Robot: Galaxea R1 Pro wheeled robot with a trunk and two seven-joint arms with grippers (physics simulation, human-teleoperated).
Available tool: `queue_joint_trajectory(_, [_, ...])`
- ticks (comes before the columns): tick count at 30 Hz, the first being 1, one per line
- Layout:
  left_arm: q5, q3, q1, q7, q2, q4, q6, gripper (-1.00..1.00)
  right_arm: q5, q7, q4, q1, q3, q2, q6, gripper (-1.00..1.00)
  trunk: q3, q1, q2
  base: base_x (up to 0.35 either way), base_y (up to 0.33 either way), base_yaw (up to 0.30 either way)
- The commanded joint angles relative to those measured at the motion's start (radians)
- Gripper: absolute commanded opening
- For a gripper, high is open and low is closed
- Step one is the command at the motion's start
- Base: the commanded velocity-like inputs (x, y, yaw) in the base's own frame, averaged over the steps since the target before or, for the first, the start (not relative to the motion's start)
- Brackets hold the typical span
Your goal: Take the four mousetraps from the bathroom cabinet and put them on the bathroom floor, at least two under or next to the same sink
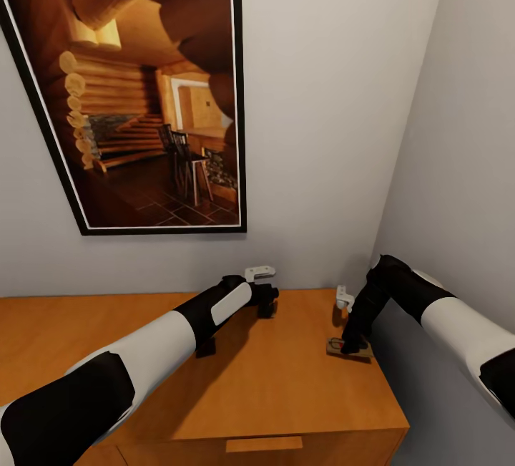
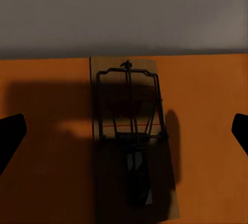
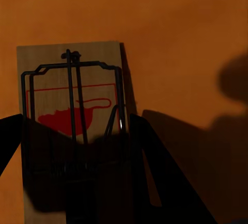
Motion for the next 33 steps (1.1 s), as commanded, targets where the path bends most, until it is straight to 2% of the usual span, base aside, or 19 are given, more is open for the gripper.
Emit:
queue_joint_trajectory(1, [0.009,-0.005,-0.002,0.007,0.000,-0.001,0.000,1.00,0.005,0.004,-0.002,0.000,0.004,-0.001,0.017,-1.00,-0.002,0.000,-0.001,0.000,0.000,0.000])
queue_joint_trajectory(11, [0.009,-0.005,-0.001,0.006,0.000,-0.001,0.000,1.00,0.005,0.004,-0.002,0.000,0.004,-0.001,0.017,-1.00,-0.033,0.039,-0.071,0.000,0.000,0.000])
queue_joint_trajectory(22, [0.009,-0.005,0.000,0.002,0.000,-0.004,0.000,1.00,0.005,0.004,-0.002,0.000,0.004,-0.001,0.017,-1.00,-0.033,0.039,-0.071,0.000,0.000,0.000])
queue_joint_trajectory(31, [0.009,-0.005,0.002,-0.030,0.000,-0.005,0.001,1.00,0.005,0.004,-0.002,0.000,0.004,-0.001,0.017,-1.00,-0.033,0.039,-0.071,0.000,0.000,0.000])
queue_joint_trajectory(32, [0.009,-0.006,0.008,-0.035,0.000,-0.007,0.003,1.00,-0.001,0.031,-0.008,-0.024,0.005,0.004,0.003,-1.00,-0.033,0.038,-0.070,0.000,0.000,0.000])
queue_joint_trajectory(33, [0.009,-0.006,0.013,-0.039,0.000,-0.008,0.003,1.00,-0.001,0.024,-0.011,-0.030,0.005,0.010,0.001,-1.00,-0.033,0.038,-0.070,0.000,0.000,0.000])
